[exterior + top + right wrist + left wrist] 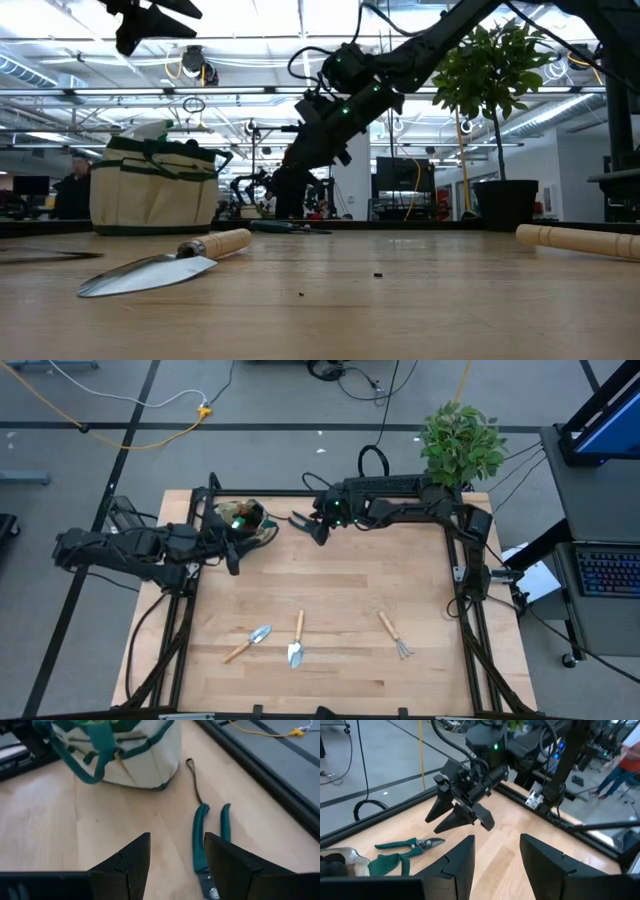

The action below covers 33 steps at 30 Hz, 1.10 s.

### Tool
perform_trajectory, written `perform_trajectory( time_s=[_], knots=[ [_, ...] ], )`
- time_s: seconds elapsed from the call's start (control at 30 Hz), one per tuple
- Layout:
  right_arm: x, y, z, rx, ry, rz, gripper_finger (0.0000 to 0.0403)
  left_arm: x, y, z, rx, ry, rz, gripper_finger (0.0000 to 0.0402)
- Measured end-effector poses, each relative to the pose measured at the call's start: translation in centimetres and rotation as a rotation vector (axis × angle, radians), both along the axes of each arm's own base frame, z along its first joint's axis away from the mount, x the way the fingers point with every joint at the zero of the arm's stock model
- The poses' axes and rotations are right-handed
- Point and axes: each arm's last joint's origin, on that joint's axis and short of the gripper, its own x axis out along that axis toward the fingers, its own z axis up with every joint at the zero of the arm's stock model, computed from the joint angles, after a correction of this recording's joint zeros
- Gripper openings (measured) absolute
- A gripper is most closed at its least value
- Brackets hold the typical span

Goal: Pick & Place Garden tools in Gardening bag
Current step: Put the shear scissor into the gardening bag

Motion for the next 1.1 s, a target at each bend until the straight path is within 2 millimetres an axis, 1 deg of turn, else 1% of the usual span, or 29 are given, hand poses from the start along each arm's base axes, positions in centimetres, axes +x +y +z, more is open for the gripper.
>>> perform_trajectory(
  time_s=[0.07,0.23,0.33,0.4,0.47,0.53,0.63,0.7,0.77,0.83,0.97,1.1],
  knots=[
    [0.0,0.1,-0.1,0.009,0.003,-0.002,0.0176,0.4,-0.1,-0.3,0.005,0.022,-0.004,0.0163],
    [0.6,-0.5,-1.2,0.031,0.050,-0.040,0.0176,1.0,-0.2,-0.7,0.004,0.049,-0.004,0.0163],
    [2.2,-1.3,-0.9,0.030,0.030,-0.046,0.0176,1.2,-0.2,-0.8,0.002,0.054,-0.003,0.0163],
    [3.0,-1.6,-0.9,0.054,0.076,-0.044,0.0176,1.1,-0.3,-0.7,-0.007,0.046,-0.003,0.0163],
    [4.3,-2.0,-1.1,0.055,0.105,-0.036,0.0176,1.2,-0.3,-0.7,-0.011,0.046,-0.004,0.0163],
    [5.2,-2.3,-1.1,0.073,0.168,-0.031,0.0176,1.1,-0.4,-0.7,-0.011,0.047,-0.012,0.0163],
    [6.4,-2.9,-0.9,0.092,0.219,-0.029,0.0176,1.1,-0.5,-0.8,-0.011,0.049,-0.017,0.0163],
    [6.7,-3.2,-1.0,0.110,0.260,-0.033,0.0176,1.1,-0.6,-0.8,-0.011,0.052,-0.019,0.0163],
    [6.8,-3.5,-1.5,0.126,0.287,-0.036,0.0176,1.1,-0.6,-0.8,-0.009,0.059,-0.020,0.0163],
    [7.0,-3.6,-1.6,0.139,0.276,-0.041,0.0176,1.1,-0.6,-0.9,-0.009,0.061,-0.020,0.0163],
    [7.0,-3.8,-1.5,0.226,0.246,-0.027,0.0176,1.1,-0.6,-0.9,-0.007,0.065,-0.021,0.0163],
    [6.9,-3.6,-1.6,0.301,0.244,-0.061,0.0176,1.1,-0.6,-0.9,-0.003,0.066,-0.022,0.0163]
  ],
)
